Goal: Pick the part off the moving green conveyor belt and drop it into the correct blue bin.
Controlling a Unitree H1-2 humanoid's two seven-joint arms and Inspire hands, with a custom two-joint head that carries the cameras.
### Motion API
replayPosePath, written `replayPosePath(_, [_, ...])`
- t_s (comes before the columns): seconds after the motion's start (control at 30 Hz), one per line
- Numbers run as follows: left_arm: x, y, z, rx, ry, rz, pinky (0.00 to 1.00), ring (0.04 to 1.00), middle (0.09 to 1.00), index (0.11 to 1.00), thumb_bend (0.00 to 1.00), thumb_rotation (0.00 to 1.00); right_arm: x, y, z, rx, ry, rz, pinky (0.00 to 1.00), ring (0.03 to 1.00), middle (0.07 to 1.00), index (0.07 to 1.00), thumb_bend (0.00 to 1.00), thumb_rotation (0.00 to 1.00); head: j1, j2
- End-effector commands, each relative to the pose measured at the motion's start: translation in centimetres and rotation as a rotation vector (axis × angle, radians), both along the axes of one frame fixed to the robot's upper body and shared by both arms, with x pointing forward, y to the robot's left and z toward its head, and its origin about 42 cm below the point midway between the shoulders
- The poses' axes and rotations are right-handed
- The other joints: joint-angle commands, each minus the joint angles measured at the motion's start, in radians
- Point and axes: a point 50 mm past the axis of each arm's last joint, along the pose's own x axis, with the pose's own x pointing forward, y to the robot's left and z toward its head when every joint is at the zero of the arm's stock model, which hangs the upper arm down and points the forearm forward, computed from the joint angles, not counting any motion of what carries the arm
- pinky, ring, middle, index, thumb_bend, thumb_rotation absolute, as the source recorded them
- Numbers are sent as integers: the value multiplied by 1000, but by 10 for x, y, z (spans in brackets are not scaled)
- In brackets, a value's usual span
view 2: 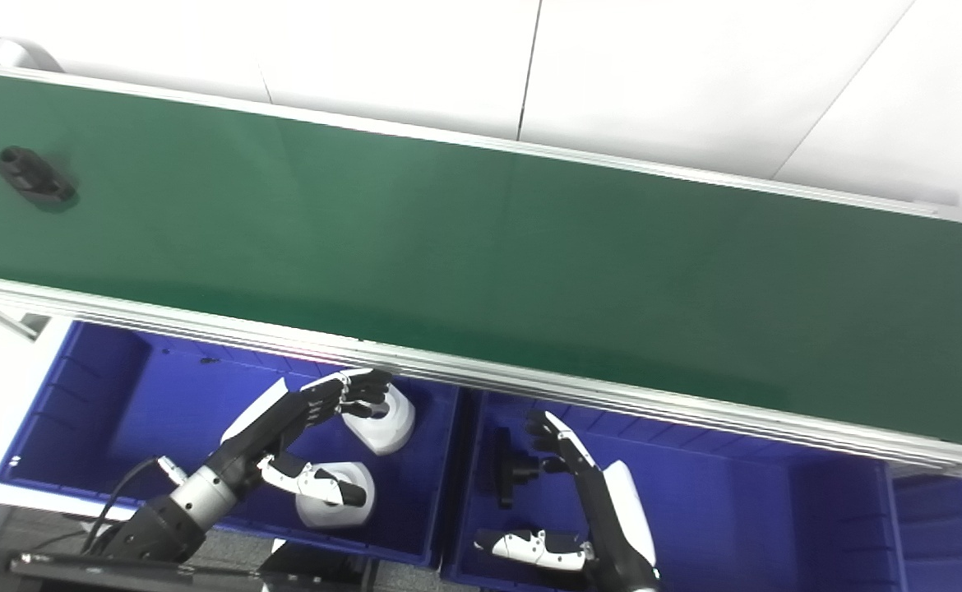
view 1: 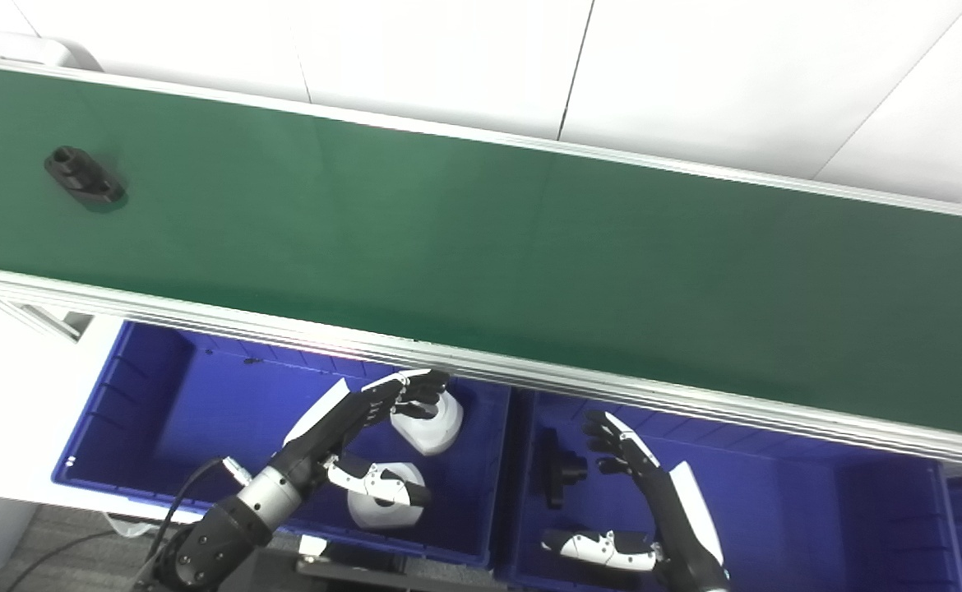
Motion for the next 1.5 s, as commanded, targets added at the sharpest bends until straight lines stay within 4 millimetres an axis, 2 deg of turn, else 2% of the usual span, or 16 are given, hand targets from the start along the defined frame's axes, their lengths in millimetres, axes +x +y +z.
replayPosePath(0.0, [5,4,6,9,-57,-6,763,822,848,840,863,230,3,3,8,23,-83,10,731,802,834,880,838,270,5,-5])
replayPosePath(0.17, [4,2,3,12,-48,-9,770,824,850,838,859,234,3,2,5,16,-79,7,722,796,828,879,838,269,35,-20])
replayPosePath(0.33, [4,1,1,23,-51,-7,753,814,840,833,871,224,2,1,4,25,-68,2,716,801,833,879,836,262,30,-29])
replayPosePath(0.47, [4,-1,-1,24,-46,-13,750,816,846,832,867,206,3,1,2,34,-66,2,720,804,837,878,840,252,5,-47])
replayPosePath(0.8, [7,5,-4,57,-45,-30,780,826,850,834,880,237,6,6,-5,19,-94,-17,705,775,812,858,860,238,-82,-89])
replayPosePath(0.93, [9,8,-5,61,-39,-35,809,844,858,839,875,245,7,9,-6,18,-103,-26,700,768,800,855,864,234,-97,-96])
replayPosePath(1.17, [10,13,-4,88,-54,-32,799,835,854,836,880,256,9,16,-7,26,-104,-33,709,768,799,860,865,229,-145,-104])
replayPosePath(1.43, [10,15,-2,114,-72,-52,810,840,862,849,861,230,9,20,-5,27,-91,-36,698,772,806,866,864,238,-142,-98])
replayPosePath(1.47, [9,15,-2,117,-72,-54,812,841,862,846,859,225,9,20,-6,27,-92,-36,696,771,805,865,863,235,-112,-102])
